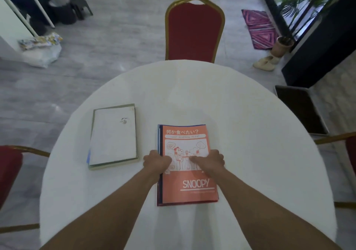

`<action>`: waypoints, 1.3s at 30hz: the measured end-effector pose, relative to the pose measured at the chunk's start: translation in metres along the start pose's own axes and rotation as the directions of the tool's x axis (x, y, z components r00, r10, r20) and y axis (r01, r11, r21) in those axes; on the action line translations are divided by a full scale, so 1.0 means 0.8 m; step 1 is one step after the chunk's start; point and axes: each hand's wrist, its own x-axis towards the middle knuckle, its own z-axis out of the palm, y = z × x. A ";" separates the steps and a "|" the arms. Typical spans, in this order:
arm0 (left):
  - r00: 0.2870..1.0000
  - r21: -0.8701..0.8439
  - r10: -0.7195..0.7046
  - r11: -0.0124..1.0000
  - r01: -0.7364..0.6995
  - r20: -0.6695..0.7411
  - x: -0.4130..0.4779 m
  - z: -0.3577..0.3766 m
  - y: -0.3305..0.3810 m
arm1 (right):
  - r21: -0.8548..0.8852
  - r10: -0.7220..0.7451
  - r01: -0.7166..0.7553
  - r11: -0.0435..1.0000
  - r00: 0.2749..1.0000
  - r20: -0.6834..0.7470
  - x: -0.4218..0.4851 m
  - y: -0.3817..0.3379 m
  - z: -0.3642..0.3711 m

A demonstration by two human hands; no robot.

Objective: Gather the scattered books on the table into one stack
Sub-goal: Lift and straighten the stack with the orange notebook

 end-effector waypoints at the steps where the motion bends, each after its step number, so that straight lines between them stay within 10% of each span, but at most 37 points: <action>1: 1.000 -0.052 -0.003 0.999 0.005 0.030 -0.002 0.000 0.004 | 0.031 0.004 -0.004 1.000 1.000 -0.003 -0.003 -0.002 -0.003; 9: 0.990 -0.315 0.115 0.945 -0.084 0.083 -0.053 -0.016 0.012 | 0.443 -0.121 0.031 0.896 0.977 0.176 -0.075 -0.014 -0.054; 19: 0.847 -0.330 0.506 0.837 -0.437 0.163 -0.139 -0.054 0.004 | 0.569 -0.444 0.379 0.730 0.895 -0.026 -0.161 0.018 -0.091; 39: 0.847 -0.150 0.499 0.866 -0.478 0.184 -0.171 -0.059 -0.034 | 0.570 -0.516 0.407 0.714 0.856 0.036 -0.174 0.071 -0.085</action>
